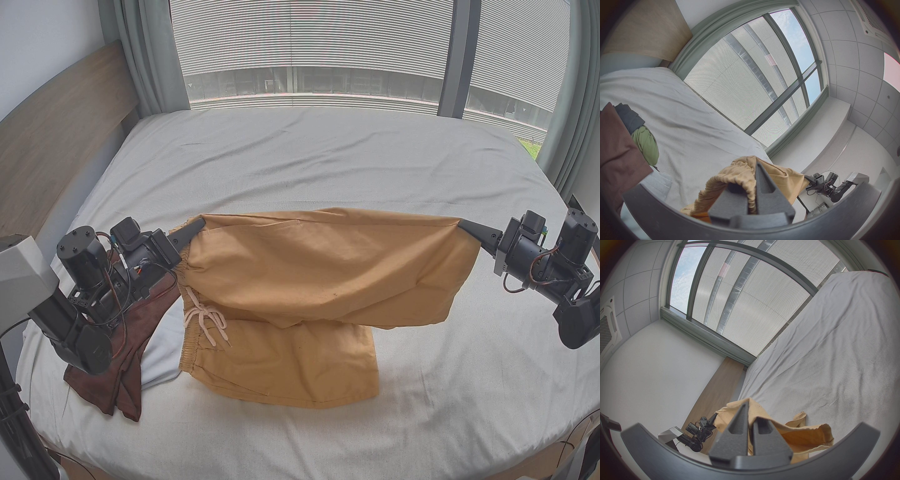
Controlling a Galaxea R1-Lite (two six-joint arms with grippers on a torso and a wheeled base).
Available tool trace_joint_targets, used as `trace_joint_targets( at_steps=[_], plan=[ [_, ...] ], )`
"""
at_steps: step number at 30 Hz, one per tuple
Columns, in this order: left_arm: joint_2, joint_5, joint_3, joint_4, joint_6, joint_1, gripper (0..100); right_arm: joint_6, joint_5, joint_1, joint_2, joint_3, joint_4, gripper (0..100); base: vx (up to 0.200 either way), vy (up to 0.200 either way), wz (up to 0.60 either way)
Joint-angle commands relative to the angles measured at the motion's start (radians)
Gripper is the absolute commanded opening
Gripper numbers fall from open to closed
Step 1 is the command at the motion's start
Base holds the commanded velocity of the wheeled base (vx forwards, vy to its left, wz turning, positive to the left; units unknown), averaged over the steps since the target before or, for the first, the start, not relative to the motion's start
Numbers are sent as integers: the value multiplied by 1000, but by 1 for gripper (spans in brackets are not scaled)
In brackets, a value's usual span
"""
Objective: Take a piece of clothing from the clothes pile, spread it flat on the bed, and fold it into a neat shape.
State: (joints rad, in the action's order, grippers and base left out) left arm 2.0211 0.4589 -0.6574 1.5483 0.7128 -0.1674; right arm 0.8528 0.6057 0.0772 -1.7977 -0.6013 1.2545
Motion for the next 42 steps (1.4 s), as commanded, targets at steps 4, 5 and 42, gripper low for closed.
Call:
trace_joint_targets(
  at_steps=[4, 5, 42],
  plan=[
    [-4, 0, -8, 1, 2, 13, 0, 0, 0, -8, -12, -2, 0, 0, 0, 0, 0],
    [-2, 1, -8, -1, 2, 14, 0, 0, 2, -13, -12, -3, 0, 0, 0, 0, 0],
    [-39, -3, -24, -1, 8, 16, 0, -38, 0, 36, -51, -48, -10, 0, 0, 0, 0]
  ],
)
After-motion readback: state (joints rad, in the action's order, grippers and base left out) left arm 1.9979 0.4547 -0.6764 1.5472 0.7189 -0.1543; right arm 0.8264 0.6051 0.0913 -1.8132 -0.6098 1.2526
